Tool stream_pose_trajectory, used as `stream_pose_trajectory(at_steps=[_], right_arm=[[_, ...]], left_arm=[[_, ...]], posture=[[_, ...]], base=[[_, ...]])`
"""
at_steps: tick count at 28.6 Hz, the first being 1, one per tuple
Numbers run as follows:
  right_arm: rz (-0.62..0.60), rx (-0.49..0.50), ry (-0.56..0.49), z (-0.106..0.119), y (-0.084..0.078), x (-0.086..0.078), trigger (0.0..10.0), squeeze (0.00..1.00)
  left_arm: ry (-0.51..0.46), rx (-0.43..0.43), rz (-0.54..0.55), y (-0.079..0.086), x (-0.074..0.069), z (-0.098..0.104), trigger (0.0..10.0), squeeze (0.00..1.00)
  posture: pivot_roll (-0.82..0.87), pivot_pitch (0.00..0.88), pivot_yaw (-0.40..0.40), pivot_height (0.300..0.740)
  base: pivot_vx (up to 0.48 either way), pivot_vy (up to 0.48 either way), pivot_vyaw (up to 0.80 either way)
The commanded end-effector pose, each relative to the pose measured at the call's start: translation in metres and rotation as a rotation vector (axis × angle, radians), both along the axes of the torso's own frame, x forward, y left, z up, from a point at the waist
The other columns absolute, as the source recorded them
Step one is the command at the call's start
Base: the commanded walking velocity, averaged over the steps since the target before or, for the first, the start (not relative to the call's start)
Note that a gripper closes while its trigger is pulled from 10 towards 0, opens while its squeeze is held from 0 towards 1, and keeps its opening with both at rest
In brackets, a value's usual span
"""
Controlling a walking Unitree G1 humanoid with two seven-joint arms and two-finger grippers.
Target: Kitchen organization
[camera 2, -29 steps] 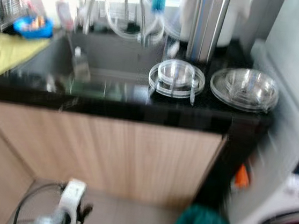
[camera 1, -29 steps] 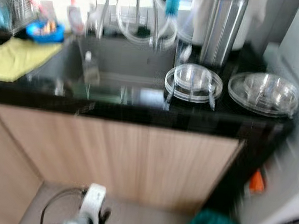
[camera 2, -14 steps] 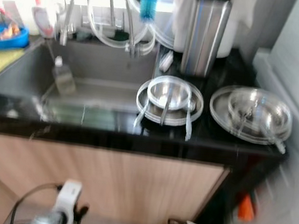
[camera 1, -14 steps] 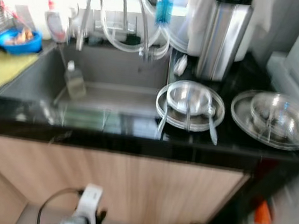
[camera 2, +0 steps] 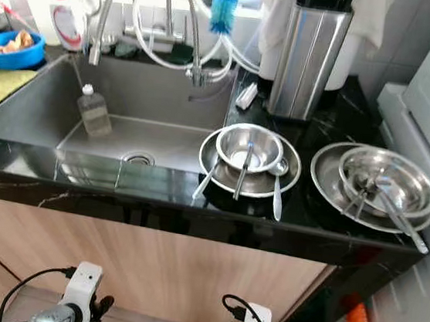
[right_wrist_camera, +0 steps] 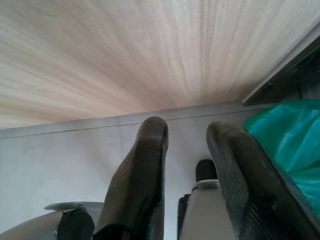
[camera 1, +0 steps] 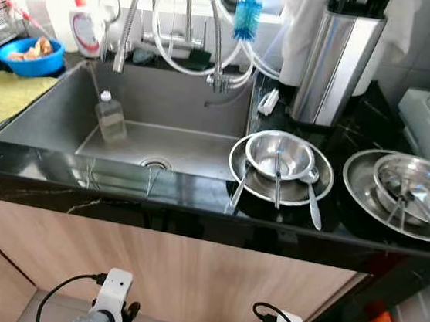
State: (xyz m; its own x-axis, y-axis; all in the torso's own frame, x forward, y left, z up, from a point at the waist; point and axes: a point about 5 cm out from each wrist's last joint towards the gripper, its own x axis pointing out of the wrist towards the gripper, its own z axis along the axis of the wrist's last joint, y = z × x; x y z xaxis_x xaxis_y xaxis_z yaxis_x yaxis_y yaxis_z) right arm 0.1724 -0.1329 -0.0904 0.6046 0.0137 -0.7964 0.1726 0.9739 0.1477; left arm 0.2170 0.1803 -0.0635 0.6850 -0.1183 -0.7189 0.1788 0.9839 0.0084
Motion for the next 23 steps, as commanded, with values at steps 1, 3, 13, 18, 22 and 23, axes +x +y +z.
stream_pose_trajectory(at_steps=[1,3,13,18,22,23], right_arm=[[0.004,-0.006,0.011,-0.002,-0.008,-0.005,10.0,0.00],[-0.001,-0.008,0.013,-0.003,-0.012,-0.007,10.0,0.00],[0.005,-0.017,0.025,-0.004,-0.015,-0.009,10.0,0.00],[-0.008,-0.009,0.028,-0.004,-0.016,-0.010,10.0,0.00],[-0.006,-0.008,0.024,-0.004,-0.016,-0.010,10.0,0.00],[-0.005,-0.009,0.024,-0.004,-0.016,-0.010,10.0,0.00]], left_arm=[[0.037,0.008,0.012,0.007,-0.007,-0.004,10.0,0.00],[0.041,0.007,0.017,0.008,-0.008,-0.005,10.0,0.00],[0.063,0.008,0.016,0.001,-0.016,-0.010,10.0,0.00],[0.069,0.006,0.016,-0.002,-0.018,-0.011,10.0,0.00],[0.070,0.005,0.017,-0.004,-0.017,-0.011,10.0,0.00],[0.069,0.005,0.017,-0.004,-0.017,-0.011,10.0,0.00]], posture=[[-0.02,0.000,0.034,0.740],[-0.02,0.000,0.033,0.740],[-0.01,0.000,0.031,0.740],[-0.01,0.000,0.030,0.740],[-0.01,0.000,0.028,0.740],[-0.01,0.000,0.028,0.740]], base=[[0.000,0.000,0.00],[0.000,0.000,0.00],[0.000,0.298,0.00],[0.000,0.341,0.00],[0.000,0.339,-0.46],[0.000,0.330,0.00]])
